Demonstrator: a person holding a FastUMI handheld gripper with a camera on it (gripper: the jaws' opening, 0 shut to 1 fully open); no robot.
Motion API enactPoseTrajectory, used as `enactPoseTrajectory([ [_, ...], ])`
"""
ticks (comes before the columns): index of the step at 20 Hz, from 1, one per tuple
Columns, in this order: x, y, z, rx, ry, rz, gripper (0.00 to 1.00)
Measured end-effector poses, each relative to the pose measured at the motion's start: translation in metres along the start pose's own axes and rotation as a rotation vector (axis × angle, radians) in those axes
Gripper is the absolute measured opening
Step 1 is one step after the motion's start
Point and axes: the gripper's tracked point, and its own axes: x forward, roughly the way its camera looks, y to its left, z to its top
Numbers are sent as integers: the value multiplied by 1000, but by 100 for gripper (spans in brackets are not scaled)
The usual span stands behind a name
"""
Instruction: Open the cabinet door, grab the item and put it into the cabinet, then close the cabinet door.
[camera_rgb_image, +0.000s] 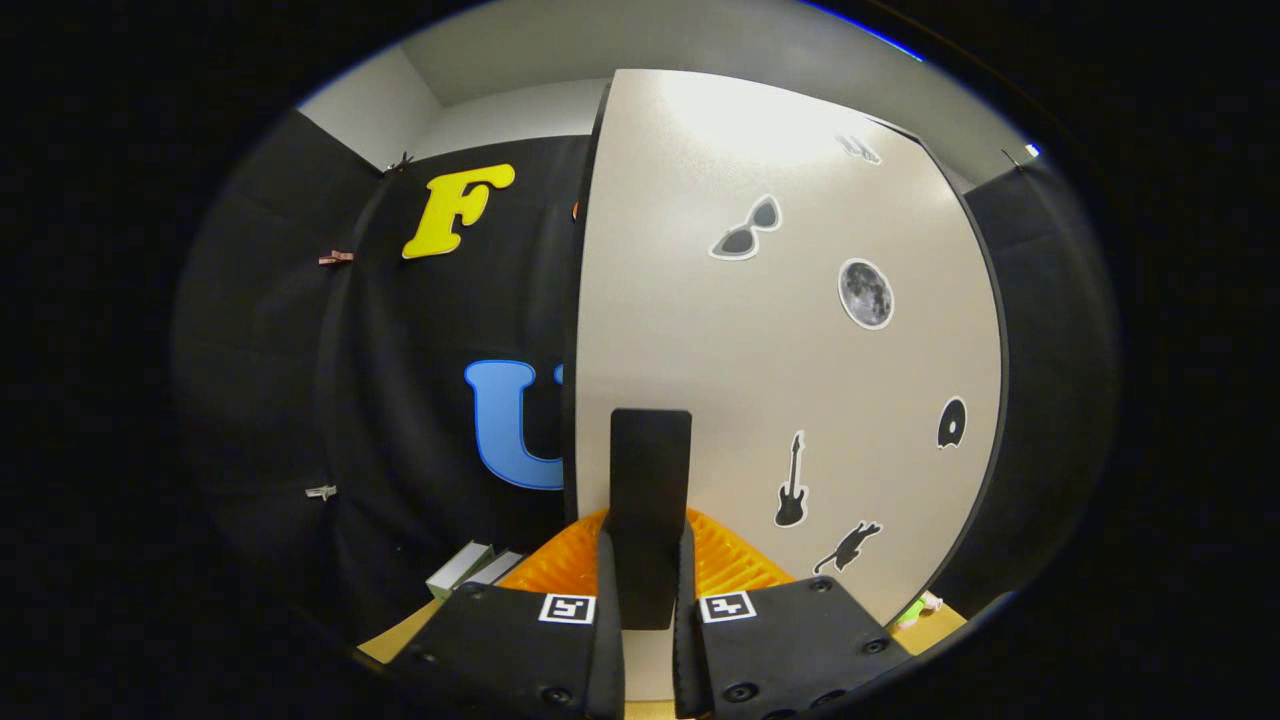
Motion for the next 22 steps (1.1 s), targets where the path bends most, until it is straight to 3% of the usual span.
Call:
enactPoseTrajectory([
  [9,-79,-22,4,-8,10,76,23],
  [22,-190,-90,10,-7,47,299,23],
])
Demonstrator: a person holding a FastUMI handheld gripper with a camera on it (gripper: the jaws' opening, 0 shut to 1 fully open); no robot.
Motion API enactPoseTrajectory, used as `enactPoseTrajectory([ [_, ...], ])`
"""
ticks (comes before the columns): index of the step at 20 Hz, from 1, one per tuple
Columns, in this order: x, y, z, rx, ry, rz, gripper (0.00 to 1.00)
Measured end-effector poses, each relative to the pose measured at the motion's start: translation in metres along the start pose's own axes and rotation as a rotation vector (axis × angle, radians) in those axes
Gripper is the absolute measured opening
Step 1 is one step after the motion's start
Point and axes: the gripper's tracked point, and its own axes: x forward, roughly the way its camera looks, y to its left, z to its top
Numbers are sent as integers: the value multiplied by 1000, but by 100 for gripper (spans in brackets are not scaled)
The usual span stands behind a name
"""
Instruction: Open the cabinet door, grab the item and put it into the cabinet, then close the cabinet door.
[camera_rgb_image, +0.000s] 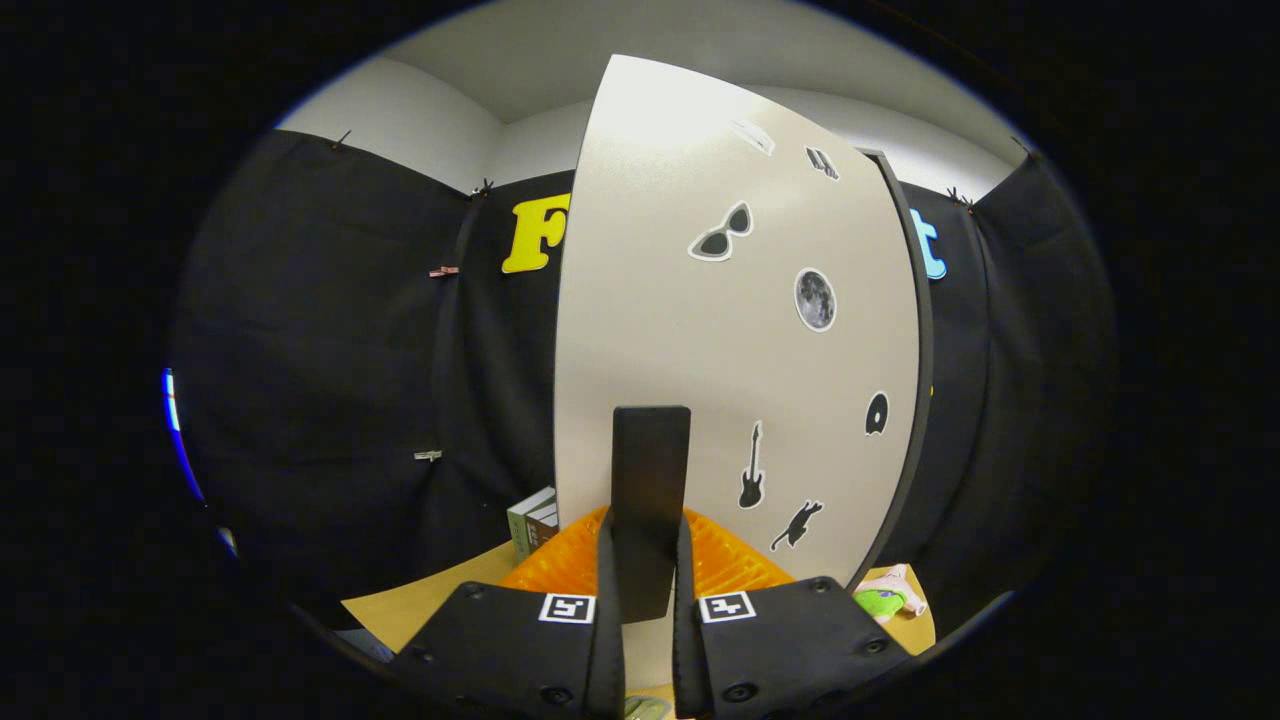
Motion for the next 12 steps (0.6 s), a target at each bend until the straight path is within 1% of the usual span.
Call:
enactPoseTrajectory([
  [3,-31,-17,0,13,6,9,23],
  [9,-79,-59,3,11,-7,-20,22],
  [12,-100,-85,5,-13,-7,-59,22],
])
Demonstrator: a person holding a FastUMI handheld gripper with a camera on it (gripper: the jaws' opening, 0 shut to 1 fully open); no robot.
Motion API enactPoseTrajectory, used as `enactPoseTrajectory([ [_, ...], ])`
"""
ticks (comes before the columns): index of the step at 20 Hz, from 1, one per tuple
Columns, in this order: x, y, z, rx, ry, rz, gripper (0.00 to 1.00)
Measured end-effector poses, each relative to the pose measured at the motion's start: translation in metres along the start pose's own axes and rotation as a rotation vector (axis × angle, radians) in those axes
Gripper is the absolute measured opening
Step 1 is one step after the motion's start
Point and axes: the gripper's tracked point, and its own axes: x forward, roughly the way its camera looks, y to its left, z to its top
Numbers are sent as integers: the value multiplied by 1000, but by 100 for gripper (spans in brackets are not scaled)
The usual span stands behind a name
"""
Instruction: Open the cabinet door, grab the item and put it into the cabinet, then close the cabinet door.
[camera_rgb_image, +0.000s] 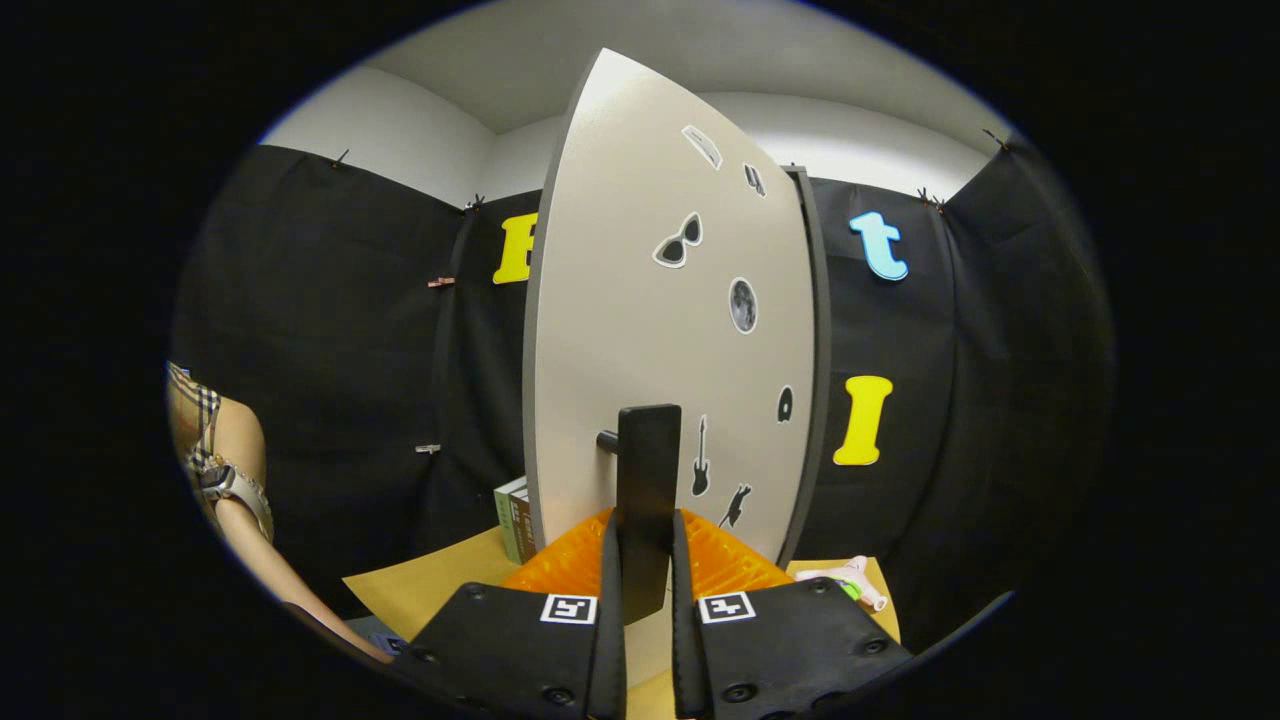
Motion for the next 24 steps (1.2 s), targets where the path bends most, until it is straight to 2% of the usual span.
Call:
enactPoseTrajectory([
  [8,-29,-86,0,-123,12,-206,21],
  [9,-33,-94,0,-123,15,-223,18],
  [12,-43,-111,1,-99,9,-258,12],
  [16,-72,-108,22,-83,-51,-252,14],
  [18,-86,-98,30,-114,-65,-289,17],
  [20,-102,-74,31,-138,-64,-297,24],
  [21,-106,-61,34,-145,-69,-299,38],
  [22,-110,-46,37,-151,-81,-298,38],
  [24,-105,-26,27,-172,-90,-321,54],
])
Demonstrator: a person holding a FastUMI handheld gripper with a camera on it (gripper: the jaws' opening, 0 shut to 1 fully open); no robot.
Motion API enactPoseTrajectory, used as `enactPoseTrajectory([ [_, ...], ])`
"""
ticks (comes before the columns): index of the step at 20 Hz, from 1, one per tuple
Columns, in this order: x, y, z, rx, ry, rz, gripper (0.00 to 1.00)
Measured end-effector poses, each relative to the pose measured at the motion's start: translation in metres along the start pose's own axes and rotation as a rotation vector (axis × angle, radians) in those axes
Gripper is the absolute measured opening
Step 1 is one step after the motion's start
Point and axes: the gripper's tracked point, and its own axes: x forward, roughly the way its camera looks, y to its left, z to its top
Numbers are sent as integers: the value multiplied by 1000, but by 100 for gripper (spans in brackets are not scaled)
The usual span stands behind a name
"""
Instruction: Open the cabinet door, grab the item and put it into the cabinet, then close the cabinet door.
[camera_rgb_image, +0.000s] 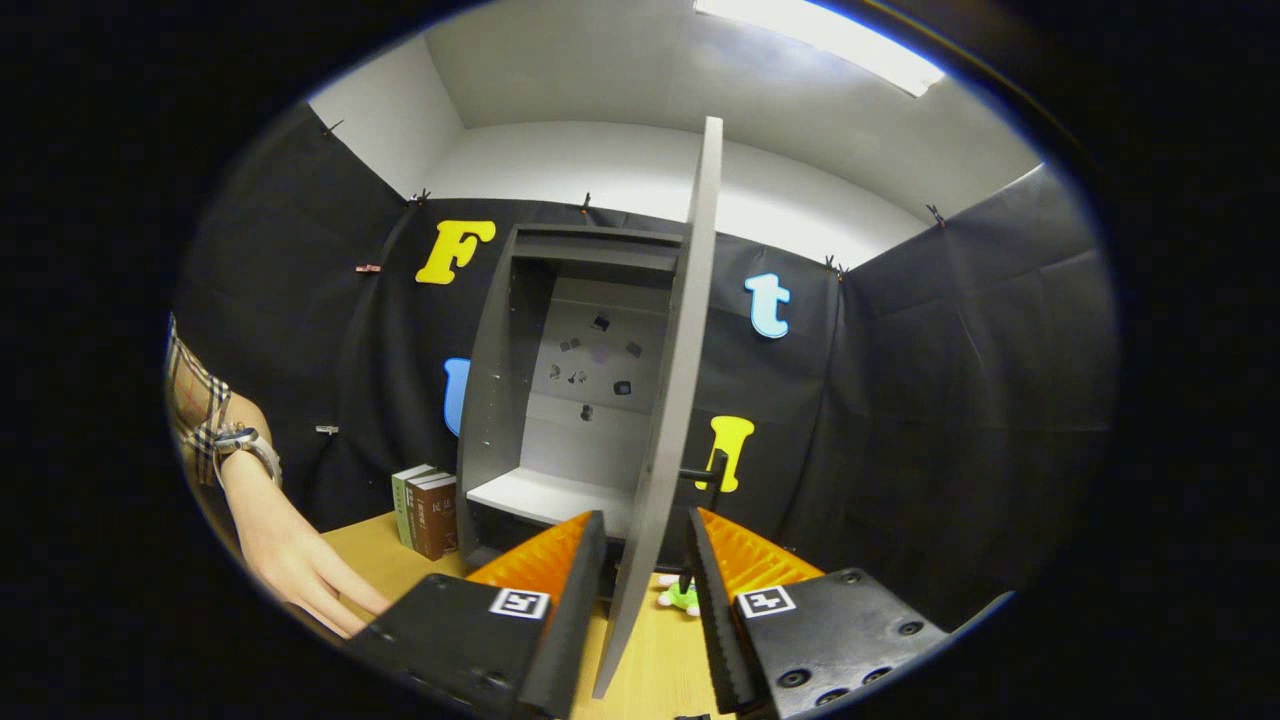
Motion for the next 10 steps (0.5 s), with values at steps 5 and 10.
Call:
enactPoseTrajectory([
  [5,2,77,-66,66,174,-17,66],
  [10,7,147,-124,182,301,-12,81],
])
